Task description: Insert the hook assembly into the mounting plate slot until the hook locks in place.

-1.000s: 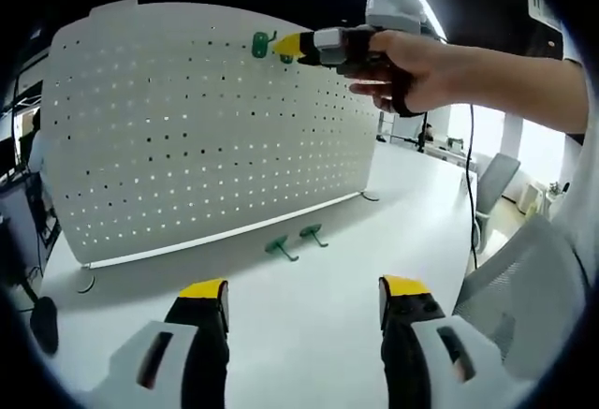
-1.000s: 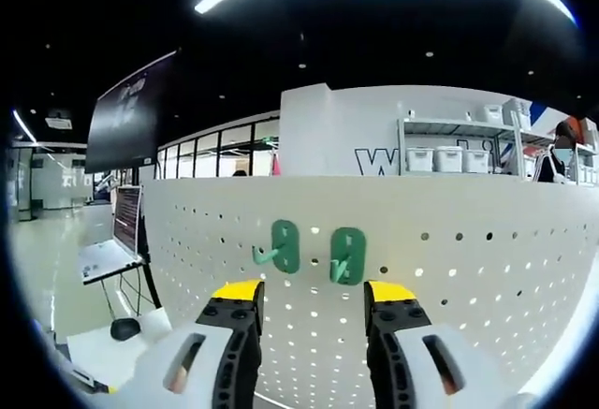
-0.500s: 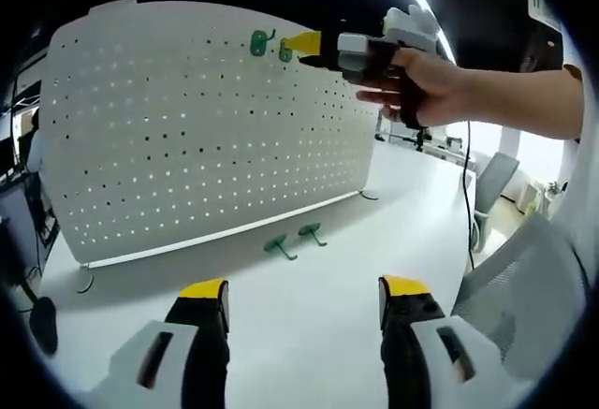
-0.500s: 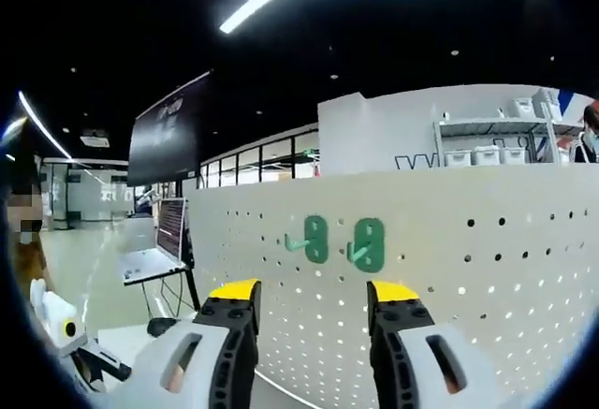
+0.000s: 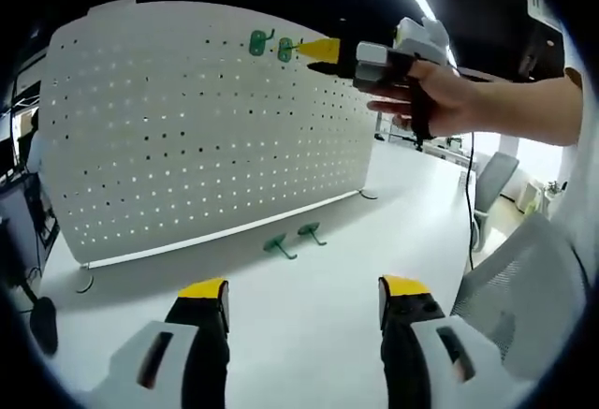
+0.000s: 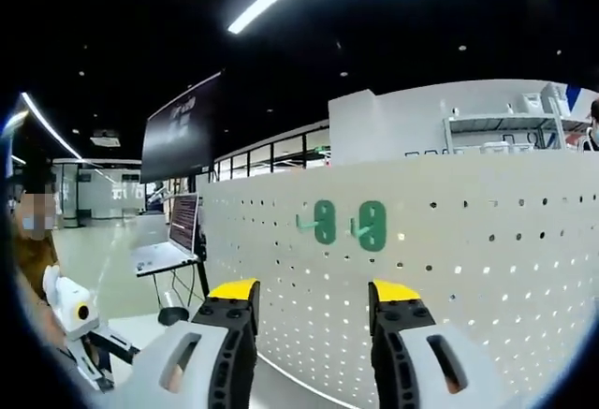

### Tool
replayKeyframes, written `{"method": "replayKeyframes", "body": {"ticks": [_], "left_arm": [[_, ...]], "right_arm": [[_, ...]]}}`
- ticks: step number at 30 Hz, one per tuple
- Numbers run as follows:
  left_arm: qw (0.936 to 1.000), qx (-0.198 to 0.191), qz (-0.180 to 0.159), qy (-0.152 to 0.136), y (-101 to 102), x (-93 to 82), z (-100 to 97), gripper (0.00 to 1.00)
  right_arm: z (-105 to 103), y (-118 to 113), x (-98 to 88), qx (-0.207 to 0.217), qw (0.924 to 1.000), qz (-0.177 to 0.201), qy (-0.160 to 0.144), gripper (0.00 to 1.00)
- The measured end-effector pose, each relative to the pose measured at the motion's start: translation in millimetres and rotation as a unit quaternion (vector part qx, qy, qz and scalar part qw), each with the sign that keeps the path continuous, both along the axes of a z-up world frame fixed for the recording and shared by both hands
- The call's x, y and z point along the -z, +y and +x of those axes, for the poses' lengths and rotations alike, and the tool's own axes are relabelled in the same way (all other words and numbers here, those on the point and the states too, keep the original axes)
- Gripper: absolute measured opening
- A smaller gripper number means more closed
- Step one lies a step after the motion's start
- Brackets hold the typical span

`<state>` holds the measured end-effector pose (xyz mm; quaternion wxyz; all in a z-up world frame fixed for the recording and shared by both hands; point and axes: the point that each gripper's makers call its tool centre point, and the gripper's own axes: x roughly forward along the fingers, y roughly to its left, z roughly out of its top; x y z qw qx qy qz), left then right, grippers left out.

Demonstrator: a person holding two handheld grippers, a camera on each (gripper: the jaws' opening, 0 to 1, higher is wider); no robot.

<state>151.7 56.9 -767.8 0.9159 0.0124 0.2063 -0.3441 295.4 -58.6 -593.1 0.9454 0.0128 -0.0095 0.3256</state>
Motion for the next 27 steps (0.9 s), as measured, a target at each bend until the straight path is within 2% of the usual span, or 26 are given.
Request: {"method": "replayKeyframes", "body": {"ticks": [11,27], "left_arm": [[1.0000,0.003,0.002,0.001,-0.7,0.8,-0.7,0.67],[1.0000,0.003,0.000,0.002,-1.0,0.5,-0.8,0.67]], "right_arm": [[-22.9,-10.5,22.9,-0.006,0.9998,-0.010,0.014,0.46],[-45.3,-26.4,51.0,-0.009,0.9990,-0.018,0.040,0.47]]}}
